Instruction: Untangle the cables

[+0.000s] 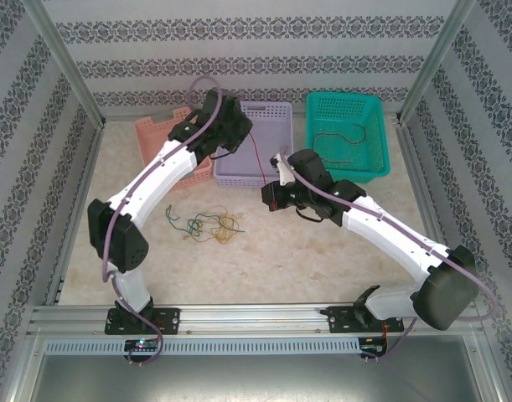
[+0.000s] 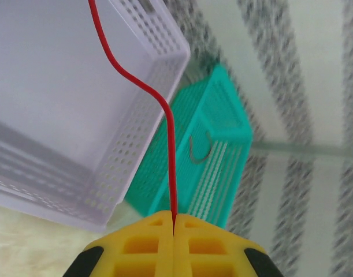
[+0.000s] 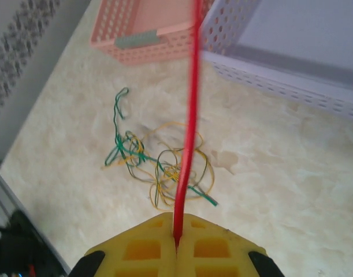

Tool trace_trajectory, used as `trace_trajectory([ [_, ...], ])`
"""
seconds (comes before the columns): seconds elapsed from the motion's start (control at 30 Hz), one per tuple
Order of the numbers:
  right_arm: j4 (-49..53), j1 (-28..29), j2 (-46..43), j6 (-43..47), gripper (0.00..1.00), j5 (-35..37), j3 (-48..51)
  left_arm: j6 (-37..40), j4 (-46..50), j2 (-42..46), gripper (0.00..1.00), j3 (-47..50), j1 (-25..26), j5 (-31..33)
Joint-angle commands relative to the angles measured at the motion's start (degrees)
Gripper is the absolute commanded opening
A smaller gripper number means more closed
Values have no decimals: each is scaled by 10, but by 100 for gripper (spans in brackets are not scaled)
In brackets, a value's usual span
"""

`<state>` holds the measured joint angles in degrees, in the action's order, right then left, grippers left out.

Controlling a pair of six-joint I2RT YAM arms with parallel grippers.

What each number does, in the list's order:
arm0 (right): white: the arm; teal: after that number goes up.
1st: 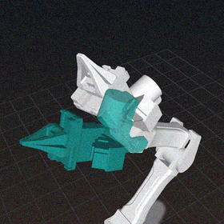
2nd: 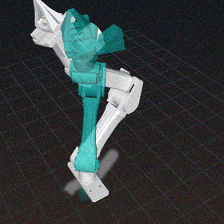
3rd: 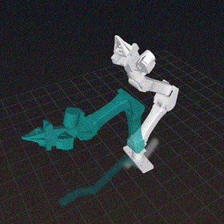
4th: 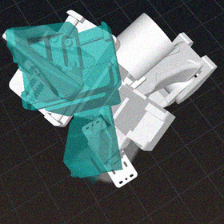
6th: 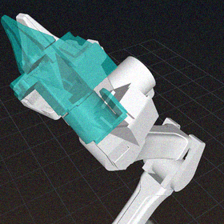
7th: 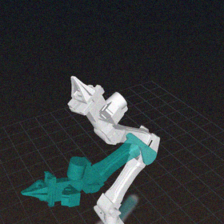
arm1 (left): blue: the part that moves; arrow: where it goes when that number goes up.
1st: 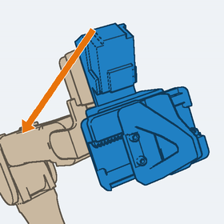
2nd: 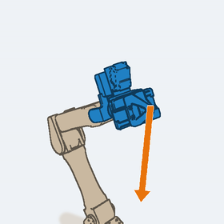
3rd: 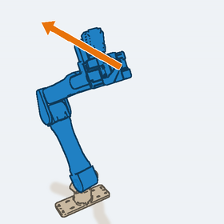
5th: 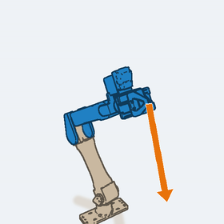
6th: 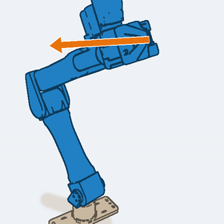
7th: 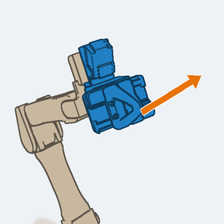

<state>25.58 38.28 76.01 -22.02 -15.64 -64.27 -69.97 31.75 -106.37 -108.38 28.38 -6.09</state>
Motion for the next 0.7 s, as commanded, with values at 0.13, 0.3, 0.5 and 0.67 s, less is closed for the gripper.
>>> trace_trajectory([
  [0.13, 267, 65, 4, 171, 0, -54, -7, 318, -57, -31, 0, -89, -41, -30],
  [0.3, 269, 68, 9, 164, 0, -76, -3, 324, -109, -25, 0, -76, -48, -65],
  [0.5, 237, 2, -3, 105, 0, -128, 14, 306, -152, 5, 0, -20, -51, -63],
  [0.67, 205, -22, -22, 80, 0, -163, 52, 289, -155, 13, 0, -22, -70, -75],
])
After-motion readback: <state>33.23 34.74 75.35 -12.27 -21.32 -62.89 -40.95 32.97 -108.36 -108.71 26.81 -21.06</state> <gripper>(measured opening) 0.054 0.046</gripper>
